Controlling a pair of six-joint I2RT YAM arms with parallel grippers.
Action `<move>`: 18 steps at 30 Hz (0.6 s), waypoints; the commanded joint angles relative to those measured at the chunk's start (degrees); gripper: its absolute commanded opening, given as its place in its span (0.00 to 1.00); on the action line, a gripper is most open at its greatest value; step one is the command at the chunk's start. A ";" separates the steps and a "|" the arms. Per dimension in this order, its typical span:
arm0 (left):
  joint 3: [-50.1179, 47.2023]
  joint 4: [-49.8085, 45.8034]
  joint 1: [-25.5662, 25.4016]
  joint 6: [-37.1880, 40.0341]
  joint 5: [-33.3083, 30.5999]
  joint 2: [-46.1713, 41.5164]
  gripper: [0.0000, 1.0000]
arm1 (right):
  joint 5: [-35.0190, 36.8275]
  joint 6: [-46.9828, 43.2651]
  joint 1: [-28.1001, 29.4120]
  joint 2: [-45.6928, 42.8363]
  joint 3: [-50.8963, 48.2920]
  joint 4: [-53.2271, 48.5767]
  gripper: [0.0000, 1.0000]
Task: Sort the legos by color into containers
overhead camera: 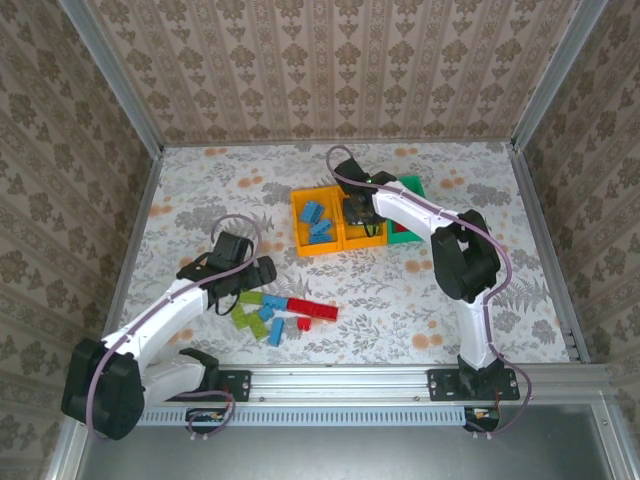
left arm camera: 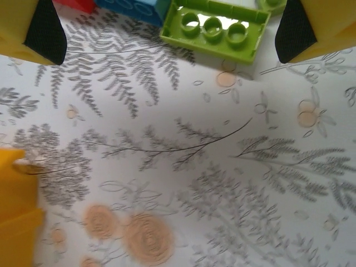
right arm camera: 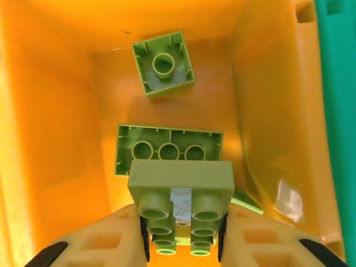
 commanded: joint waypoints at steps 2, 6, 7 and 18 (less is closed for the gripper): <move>-1.75 -2.41 3.25 -5.87 2.27 1.79 1.00 | 0.38 -1.88 -0.53 1.01 2.44 -0.54 0.37; -1.51 -1.98 4.20 -6.97 4.26 3.99 1.00 | -0.49 -1.50 -0.54 1.06 1.87 0.27 0.40; -1.18 -2.05 4.20 -7.04 4.58 4.30 1.00 | -0.60 -1.46 -0.54 1.19 1.94 0.28 0.40; -0.50 -7.01 4.20 -14.78 5.74 2.86 1.00 | 0.07 -2.51 -0.62 1.24 1.52 1.08 0.57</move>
